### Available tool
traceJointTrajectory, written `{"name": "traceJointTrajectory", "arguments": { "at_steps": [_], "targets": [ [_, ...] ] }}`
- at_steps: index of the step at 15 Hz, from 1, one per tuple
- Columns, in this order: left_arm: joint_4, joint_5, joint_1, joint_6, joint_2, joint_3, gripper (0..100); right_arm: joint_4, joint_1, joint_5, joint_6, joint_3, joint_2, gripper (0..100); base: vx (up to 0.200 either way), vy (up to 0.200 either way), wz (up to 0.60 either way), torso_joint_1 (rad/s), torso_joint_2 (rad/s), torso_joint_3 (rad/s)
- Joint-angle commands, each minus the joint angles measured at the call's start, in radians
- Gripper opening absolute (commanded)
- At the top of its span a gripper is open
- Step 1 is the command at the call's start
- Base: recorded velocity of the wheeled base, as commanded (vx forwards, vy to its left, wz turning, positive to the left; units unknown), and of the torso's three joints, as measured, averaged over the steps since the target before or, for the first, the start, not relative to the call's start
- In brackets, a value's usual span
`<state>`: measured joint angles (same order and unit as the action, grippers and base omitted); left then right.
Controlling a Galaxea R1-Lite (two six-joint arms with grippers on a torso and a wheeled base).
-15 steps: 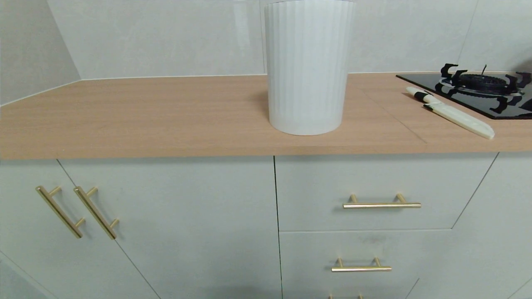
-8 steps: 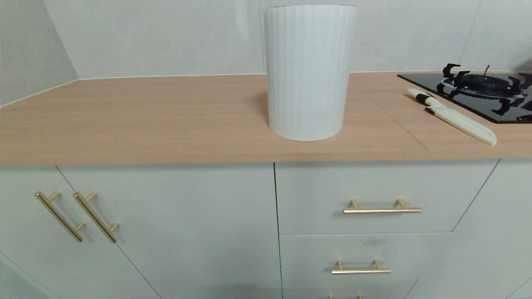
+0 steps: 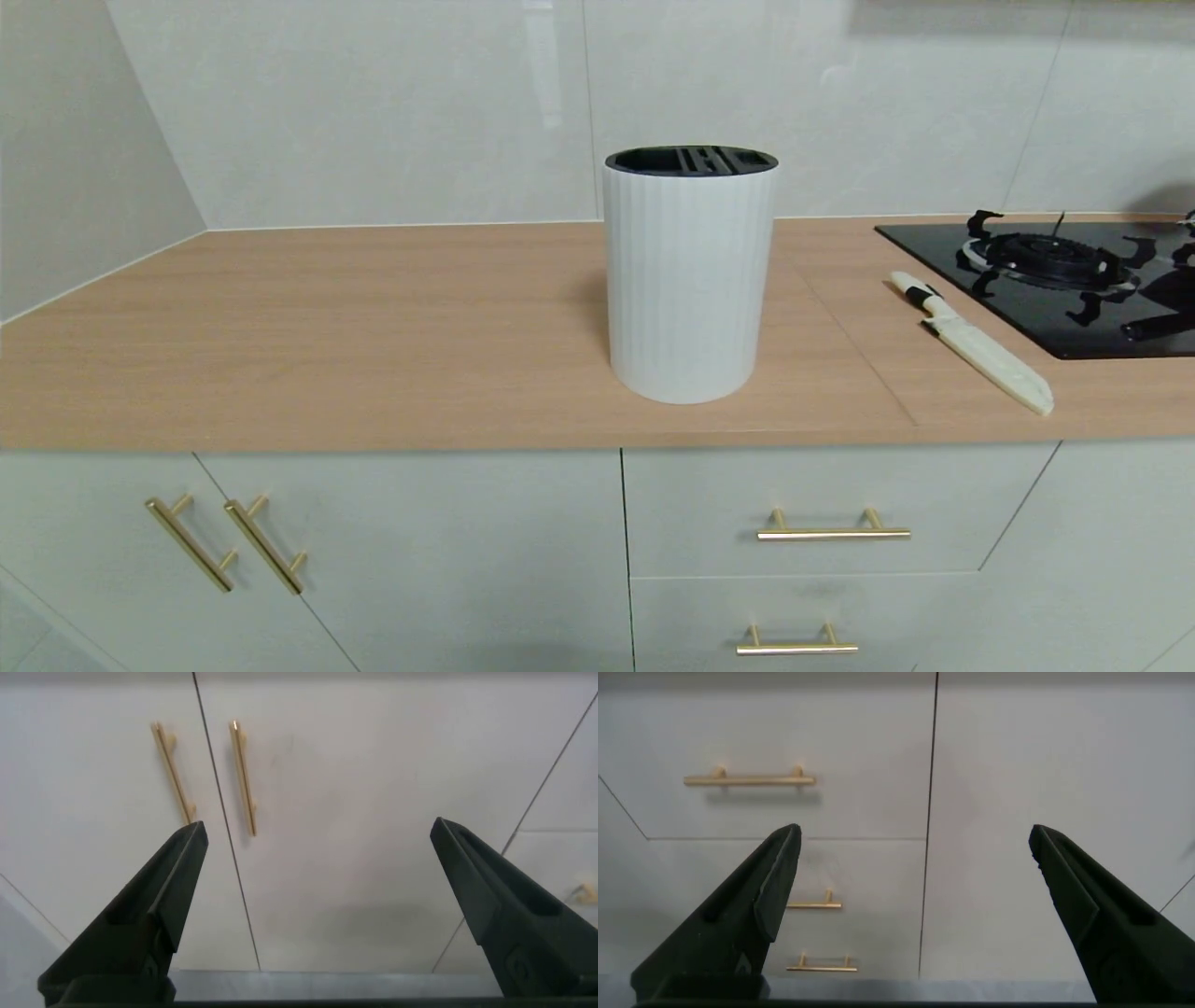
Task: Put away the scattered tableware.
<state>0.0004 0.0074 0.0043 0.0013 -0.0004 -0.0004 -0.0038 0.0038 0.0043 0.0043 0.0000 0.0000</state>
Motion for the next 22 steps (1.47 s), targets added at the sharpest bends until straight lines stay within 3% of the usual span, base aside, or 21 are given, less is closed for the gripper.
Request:
{"name": "traceJointTrajectory", "arguments": {
  "at_steps": [1, 22],
  "targets": [
    [0.000, 0.000, 0.000, 0.000, 0.000, -0.001, 100, -0.001, 0.001, 0.000, 0.000, 0.000, 0.000, 100, 0.000, 0.000, 0.00, 0.154, -0.48, -0.325],
    [0.000, 0.000, 0.000, 0.000, 0.000, -0.001, 100, -0.001, 0.001, 0.000, 0.000, 0.000, 0.000, 100, 0.000, 0.000, 0.00, 0.214, -0.52, -0.312]
  ]
}}
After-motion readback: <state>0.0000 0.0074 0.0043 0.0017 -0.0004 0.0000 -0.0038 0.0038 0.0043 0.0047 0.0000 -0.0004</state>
